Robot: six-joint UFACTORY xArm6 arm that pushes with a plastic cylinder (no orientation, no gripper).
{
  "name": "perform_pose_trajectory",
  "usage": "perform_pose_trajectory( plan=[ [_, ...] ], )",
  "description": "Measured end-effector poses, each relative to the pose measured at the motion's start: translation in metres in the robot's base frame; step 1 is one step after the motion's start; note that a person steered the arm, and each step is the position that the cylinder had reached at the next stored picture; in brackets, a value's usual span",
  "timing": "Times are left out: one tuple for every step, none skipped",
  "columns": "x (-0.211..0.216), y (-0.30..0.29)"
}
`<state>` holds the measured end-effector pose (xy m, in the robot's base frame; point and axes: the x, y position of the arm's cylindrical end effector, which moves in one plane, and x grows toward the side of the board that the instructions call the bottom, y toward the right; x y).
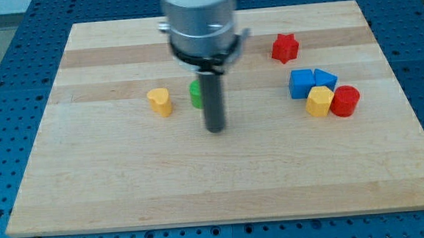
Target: Slide the red circle and yellow heart towards center
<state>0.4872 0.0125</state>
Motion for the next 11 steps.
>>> perform_pose_trajectory(
  plan=[
    [0.023, 0.071],
    [0.027, 0.142],
    [0.027, 0.203],
    [0.016, 0.233],
    [-0.01, 0.234],
    [-0.031, 0.234],
    [-0.035, 0.228],
    [-0.035, 0.205],
    [-0.035, 0.171],
    [-0.035, 0.131],
    [-0.035, 0.094]
  ],
)
